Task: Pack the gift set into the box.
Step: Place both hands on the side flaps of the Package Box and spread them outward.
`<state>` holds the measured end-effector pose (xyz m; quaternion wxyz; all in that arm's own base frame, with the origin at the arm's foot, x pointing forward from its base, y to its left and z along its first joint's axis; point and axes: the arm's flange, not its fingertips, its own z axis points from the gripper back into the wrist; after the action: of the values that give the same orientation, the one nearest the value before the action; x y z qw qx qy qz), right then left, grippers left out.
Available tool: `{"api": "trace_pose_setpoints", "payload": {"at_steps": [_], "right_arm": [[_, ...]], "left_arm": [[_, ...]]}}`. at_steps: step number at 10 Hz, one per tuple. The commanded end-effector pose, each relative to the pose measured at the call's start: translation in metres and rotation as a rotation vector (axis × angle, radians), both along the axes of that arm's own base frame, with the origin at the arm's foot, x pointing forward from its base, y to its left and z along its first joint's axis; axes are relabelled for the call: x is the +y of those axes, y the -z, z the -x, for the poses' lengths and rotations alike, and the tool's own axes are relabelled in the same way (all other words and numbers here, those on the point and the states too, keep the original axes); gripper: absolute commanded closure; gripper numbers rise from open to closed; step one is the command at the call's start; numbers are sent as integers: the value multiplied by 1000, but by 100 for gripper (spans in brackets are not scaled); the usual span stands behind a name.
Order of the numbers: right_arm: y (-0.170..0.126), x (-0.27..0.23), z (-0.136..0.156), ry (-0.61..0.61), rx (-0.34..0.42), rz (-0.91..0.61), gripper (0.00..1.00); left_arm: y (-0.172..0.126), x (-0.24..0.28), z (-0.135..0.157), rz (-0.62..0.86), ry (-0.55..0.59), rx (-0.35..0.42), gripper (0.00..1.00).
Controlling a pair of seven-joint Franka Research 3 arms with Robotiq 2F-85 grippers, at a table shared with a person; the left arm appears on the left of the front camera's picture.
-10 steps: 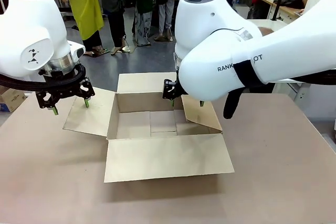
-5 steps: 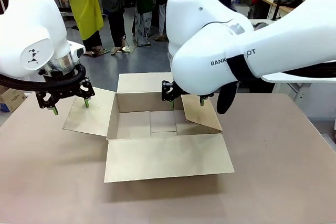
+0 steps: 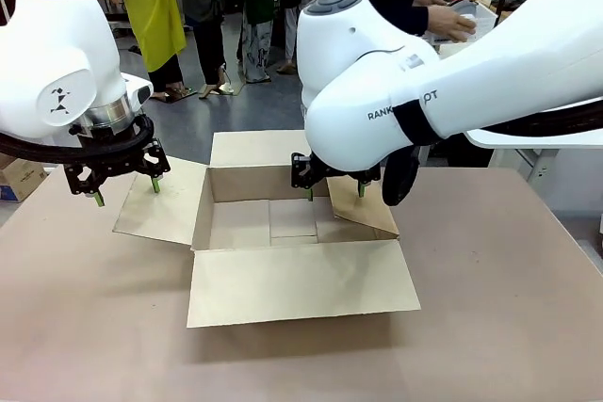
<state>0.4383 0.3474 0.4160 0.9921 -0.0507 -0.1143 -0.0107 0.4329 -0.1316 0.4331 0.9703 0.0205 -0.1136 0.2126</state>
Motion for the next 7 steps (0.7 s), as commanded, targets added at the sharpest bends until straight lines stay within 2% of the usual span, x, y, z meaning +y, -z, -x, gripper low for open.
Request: {"api": "trace_pose_setpoints", "payload": {"at_steps": [1,3,7], "right_arm": [[5,10,-9,27,-40,56,0],[0,-7,-7,103,-98,130,0],[-23,-39,-2,167,-168,190,0]], "left_arm": [[0,0,0,-18,-11,-6,0],[0,0,0,-18,-11,-6,0],[0,0,0,-18,-11,-6,0]]}}
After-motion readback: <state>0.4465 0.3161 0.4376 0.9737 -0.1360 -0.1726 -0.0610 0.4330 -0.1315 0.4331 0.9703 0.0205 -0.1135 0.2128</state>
